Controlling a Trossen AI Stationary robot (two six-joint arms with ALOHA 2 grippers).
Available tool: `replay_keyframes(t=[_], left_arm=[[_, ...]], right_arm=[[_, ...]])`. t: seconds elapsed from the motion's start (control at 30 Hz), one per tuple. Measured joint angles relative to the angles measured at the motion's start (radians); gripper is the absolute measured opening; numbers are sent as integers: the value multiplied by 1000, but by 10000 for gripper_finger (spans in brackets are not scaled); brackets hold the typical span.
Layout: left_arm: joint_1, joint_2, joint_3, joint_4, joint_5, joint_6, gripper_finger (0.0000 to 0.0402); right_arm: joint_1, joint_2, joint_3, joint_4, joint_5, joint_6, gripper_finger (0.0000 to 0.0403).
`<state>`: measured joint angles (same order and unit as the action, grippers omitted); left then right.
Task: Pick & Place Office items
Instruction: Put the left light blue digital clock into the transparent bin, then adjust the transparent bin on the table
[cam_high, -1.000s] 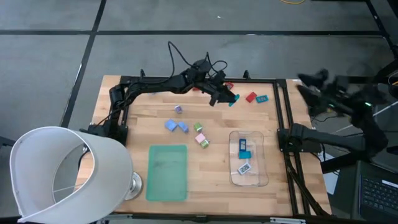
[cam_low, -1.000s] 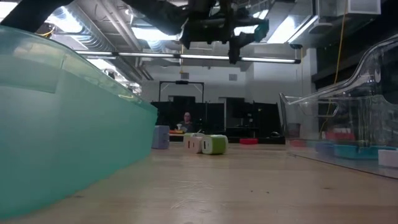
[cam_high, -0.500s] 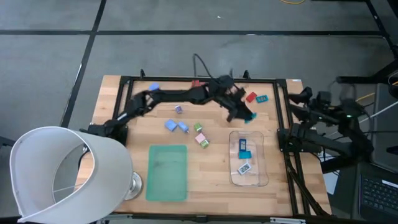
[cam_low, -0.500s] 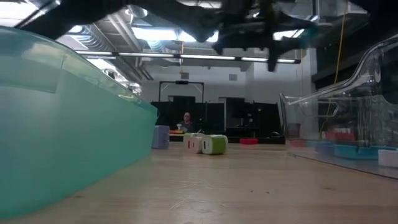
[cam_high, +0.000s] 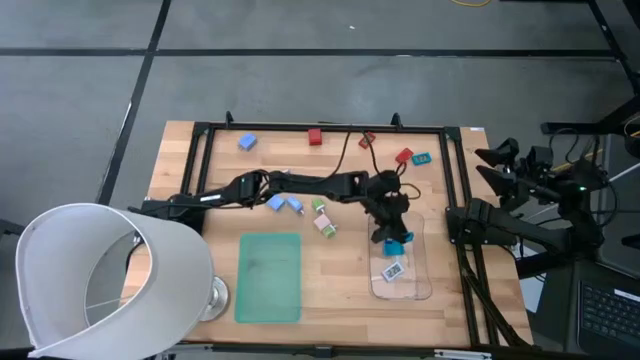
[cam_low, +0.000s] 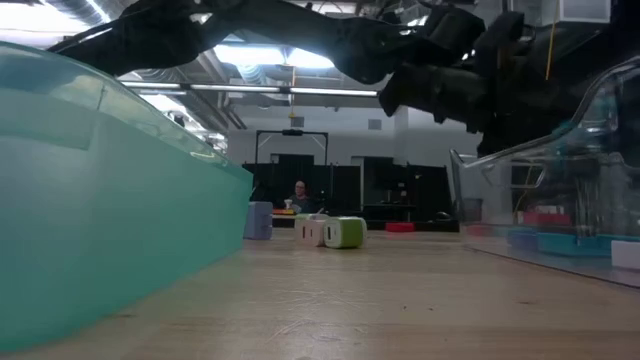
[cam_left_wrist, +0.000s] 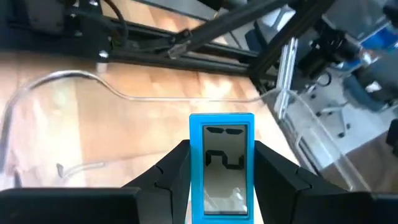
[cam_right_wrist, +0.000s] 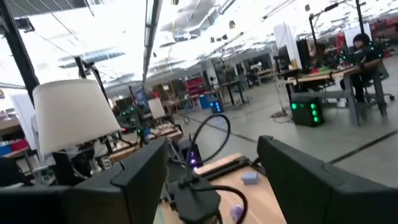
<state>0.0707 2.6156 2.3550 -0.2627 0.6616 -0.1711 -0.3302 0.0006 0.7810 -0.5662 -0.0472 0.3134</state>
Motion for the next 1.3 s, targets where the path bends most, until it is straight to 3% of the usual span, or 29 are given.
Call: replay_keyframes(t=[0.13,0.33,0.5,0.7,0.9,1.07,1.3], left_arm=[[-20,8,-9,-40,-59,42,133],[-23,7,-9,-31,-125,37,218],[-1,5,-2,50,-102,-57,217],[46,-38,-2,171,-102,-133,156],[95,-147,3,189,-112,-123,180],[117,-163,1,161,-86,-127,197],[117,-159,0,60,-44,-102,188]], right_arm=[[0,0,11,-18,-25,2,263],[0,0,10,-34,-25,9,263],[0,0,10,-33,-25,9,263],[0,0,10,-33,-25,12,263],[0,0,10,-22,-32,8,263],[0,0,10,-14,-32,3,263],[0,0,10,-14,-32,9,263]])
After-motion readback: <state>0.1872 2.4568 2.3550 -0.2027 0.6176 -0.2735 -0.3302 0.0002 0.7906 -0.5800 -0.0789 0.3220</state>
